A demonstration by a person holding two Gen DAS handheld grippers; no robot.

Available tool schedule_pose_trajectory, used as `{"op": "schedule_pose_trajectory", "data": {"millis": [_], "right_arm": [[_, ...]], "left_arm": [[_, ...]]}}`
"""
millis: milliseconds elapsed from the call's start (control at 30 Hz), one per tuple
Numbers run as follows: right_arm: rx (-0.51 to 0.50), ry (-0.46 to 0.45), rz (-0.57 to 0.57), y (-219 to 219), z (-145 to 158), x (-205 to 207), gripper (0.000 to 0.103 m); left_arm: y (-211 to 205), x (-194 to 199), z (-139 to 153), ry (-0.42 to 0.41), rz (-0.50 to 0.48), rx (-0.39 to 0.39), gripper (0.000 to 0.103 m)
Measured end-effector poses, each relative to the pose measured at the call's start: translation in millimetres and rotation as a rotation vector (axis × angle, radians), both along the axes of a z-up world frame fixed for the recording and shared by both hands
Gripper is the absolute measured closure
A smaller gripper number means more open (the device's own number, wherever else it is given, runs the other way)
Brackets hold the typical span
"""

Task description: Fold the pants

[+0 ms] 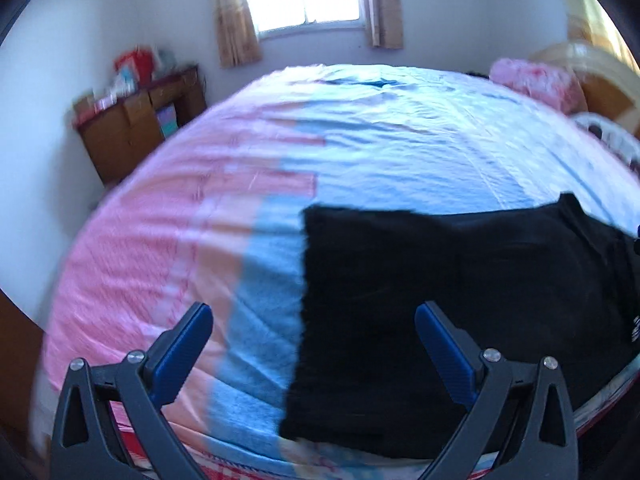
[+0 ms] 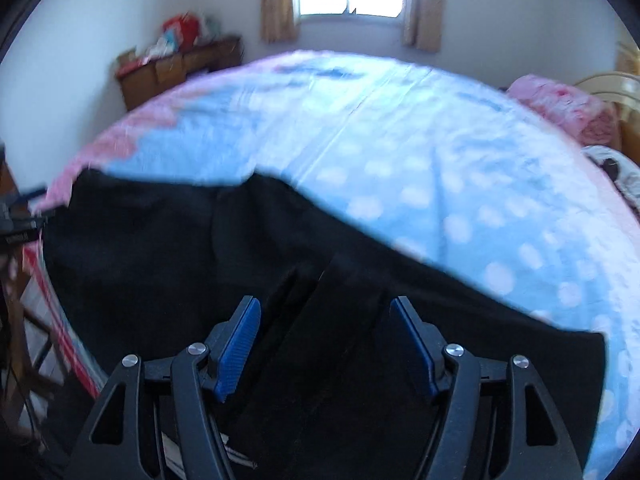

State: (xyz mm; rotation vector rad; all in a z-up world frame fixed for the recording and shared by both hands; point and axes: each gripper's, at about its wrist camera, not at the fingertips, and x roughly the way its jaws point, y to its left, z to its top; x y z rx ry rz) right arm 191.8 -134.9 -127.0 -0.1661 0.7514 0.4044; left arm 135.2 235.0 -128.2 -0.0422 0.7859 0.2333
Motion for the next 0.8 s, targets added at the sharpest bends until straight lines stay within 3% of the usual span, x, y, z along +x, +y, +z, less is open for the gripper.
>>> {"op": "schedule_pose_trajectory", "data": {"millis": [100, 200, 333, 400, 500, 633, 733, 767, 800], "right_arm": [[0.085, 0.056, 0.036, 10.6, 11.8, 20.8, 0.035], [0.174, 0.14, 0.048, 28.8, 11.9, 58.7, 0.036], [0.293, 0.311, 0.032, 46.1, -3.8, 111.2, 0.052], [0.332, 0.406, 0.04, 57.1, -18.0, 131.2, 0.055], [0.338, 0.47, 0.065, 69.5, -32.0, 141.0, 0.096], [0.337, 0.473, 0.033, 67.1, -37.1, 144.6, 0.098], [0.246, 0.425, 0.072, 79.7, -31.5, 137.8, 0.095], [0.233, 0.408, 0.071, 81.1, -23.8, 133.5, 0.092], [0.225, 0.386, 0.061, 78.2, -17.3, 131.2, 0.078]], "left_arm": [[17.8, 7.2, -17.3, 0.011, 0.012, -0.105, 0.0], [16.1, 13.0, -27.9, 0.018, 0.039, -0.127, 0.0], [18.5, 12.6, -30.2, 0.006, 0.037, -0.152, 0.0], [23.3, 12.1, -33.1, 0.002, 0.037, -0.177, 0.0], [25.9, 9.6, -35.5, -0.003, 0.035, -0.198, 0.0], [27.5, 9.1, -36.5, -0.006, 0.028, -0.209, 0.0], [24.9, 7.0, -29.1, 0.004, 0.015, -0.193, 0.0], [23.1, 5.0, -25.2, 0.001, 0.003, -0.182, 0.0], [22.2, 3.2, -22.1, -0.005, -0.009, -0.179, 0.0]]}}
